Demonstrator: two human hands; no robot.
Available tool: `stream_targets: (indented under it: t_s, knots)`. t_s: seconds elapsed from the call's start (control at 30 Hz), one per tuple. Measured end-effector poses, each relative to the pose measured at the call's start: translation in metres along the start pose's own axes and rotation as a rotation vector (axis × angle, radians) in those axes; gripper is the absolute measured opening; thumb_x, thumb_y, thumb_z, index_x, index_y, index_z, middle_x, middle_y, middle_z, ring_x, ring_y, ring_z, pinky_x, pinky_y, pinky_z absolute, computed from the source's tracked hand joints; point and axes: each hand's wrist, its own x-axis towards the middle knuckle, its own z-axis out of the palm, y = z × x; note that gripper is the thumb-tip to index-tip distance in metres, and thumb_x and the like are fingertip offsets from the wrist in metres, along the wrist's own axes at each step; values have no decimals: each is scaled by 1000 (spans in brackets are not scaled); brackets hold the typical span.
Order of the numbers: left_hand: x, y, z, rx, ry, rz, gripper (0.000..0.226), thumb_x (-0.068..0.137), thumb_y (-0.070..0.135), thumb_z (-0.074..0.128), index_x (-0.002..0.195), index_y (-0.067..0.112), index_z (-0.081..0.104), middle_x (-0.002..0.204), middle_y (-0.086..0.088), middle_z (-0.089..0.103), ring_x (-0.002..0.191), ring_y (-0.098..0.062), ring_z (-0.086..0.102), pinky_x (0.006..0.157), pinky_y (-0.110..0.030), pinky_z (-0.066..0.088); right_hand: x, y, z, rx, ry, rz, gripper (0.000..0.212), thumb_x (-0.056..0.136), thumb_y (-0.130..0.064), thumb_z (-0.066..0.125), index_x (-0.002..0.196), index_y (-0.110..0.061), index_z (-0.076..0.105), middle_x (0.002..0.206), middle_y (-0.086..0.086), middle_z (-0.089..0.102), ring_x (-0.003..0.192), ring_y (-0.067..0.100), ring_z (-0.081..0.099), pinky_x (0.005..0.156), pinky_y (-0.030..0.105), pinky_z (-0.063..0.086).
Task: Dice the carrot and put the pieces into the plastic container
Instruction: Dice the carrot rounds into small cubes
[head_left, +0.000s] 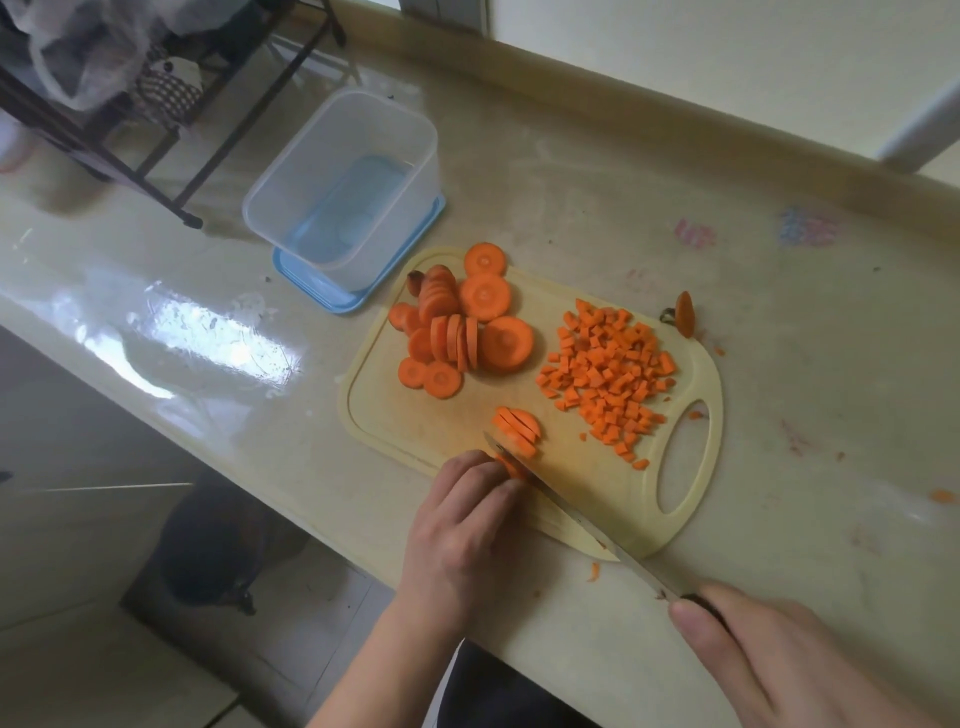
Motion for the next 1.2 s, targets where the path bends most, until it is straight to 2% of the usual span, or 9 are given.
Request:
stream_targets:
  t_s: [0.23,0.4,0.5,0.6,0.73,0.87,1.03,1.1,1.2]
  knots:
    - [2,2,-1,11,39,4,13,92,-2,66,99,-3,77,100,-14,70,102,-32,64,88,-34,53,21,-7,9,25,2,-106,92,59,-90,-14,79,-30,52,75,-5,64,79,9,60,70,26,46]
    - [3,2,0,24,51,-22,14,86,-7,70,97,-3,76,96,-14,69,100,-31,63,85,-33,52,32,-6,8,136,32,-180,65,77,-82,10,77,-31,51,65,-8,60,60,12,54,61,34,44]
    - [3,5,-1,19,75,-23,20,100,2,57,97,-3,76,97,-15,69,103,-30,61,89,-31,52,27,-6,-1,188,27,-186,71,78,-79,16,69,-17,50,61,-2,58,56,13,51,59,33,41]
    - [4,6,-1,12,86,-25,30,105,10,51,96,-3,76,97,-15,70,103,-31,62,90,-32,53,21,-7,-6,177,25,-200,73,78,-82,14,73,-19,52,61,-5,59,56,11,53,59,30,42]
    - [1,3,-1,28,85,-24,20,100,5,57,95,-3,75,98,-15,70,100,-32,64,88,-35,53,14,-2,-5,129,-8,-153,86,65,-92,1,78,-24,52,72,-11,64,65,5,57,62,25,42]
    - [0,2,0,42,64,-21,11,92,-5,65,94,-4,75,98,-15,71,100,-32,64,88,-34,53,8,4,1,50,-31,-68,99,57,-94,-10,85,-23,53,72,-1,63,73,6,59,70,25,47]
    - [0,1,-1,33,45,-18,14,82,-7,75,96,-3,77,99,-14,72,100,-32,66,88,-35,54,14,-3,10,-17,-40,-61,98,51,-91,-22,85,-29,46,77,-4,61,78,10,60,73,29,49]
    - [1,1,-1,28,50,-21,13,84,-4,75,96,-2,78,99,-14,73,99,-32,67,88,-34,55,21,-8,13,-25,-19,-107,94,57,-88,-21,87,-30,46,76,-5,61,76,12,61,71,35,50]
    - [1,0,-2,9,51,-30,14,84,-6,75,97,-2,77,99,-13,72,99,-31,66,88,-34,55,29,-12,12,57,-23,-173,81,70,-86,-4,80,-26,50,67,-3,60,66,13,59,65,37,49]
